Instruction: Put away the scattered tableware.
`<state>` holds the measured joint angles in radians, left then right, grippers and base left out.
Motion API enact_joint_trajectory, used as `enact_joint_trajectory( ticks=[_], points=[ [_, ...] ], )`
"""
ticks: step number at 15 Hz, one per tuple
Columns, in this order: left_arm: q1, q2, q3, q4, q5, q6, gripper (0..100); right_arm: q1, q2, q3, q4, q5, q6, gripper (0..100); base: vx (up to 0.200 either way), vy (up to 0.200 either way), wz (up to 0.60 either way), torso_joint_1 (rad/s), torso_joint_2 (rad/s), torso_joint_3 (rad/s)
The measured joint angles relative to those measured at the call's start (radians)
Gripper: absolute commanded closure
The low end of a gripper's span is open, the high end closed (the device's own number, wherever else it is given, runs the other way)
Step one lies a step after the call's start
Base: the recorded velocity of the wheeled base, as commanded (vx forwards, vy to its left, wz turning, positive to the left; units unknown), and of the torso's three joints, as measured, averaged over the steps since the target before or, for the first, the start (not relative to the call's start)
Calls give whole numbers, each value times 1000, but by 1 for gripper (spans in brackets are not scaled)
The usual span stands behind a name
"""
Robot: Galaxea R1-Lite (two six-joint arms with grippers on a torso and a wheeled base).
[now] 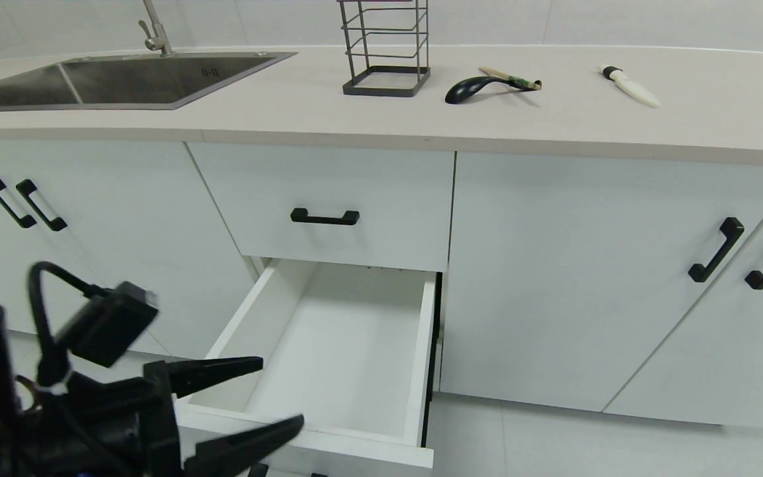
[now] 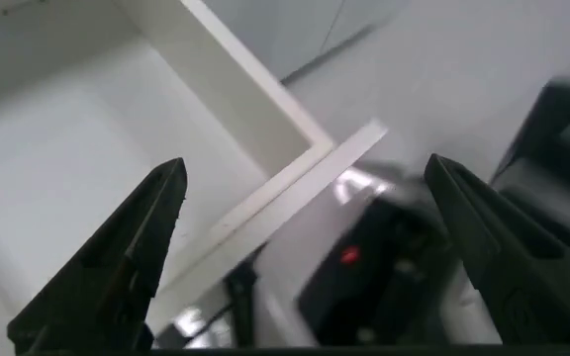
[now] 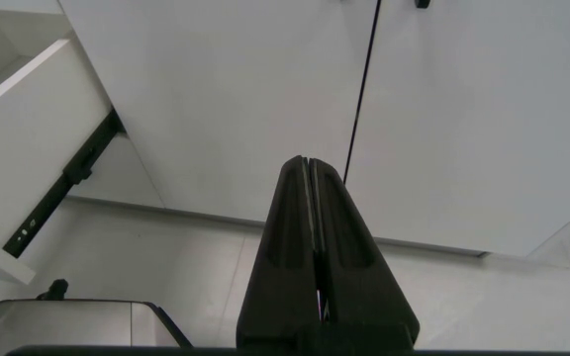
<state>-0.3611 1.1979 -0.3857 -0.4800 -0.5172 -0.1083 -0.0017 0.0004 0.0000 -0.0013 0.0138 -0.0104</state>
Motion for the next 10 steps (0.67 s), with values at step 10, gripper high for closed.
enact_joint_trajectory(
  ticks=[10],
  points=[
    [280,-514,367,-447,108,90,0,0,0,0,0,2,-1,100,0,0,0,0,0,0]
  ],
)
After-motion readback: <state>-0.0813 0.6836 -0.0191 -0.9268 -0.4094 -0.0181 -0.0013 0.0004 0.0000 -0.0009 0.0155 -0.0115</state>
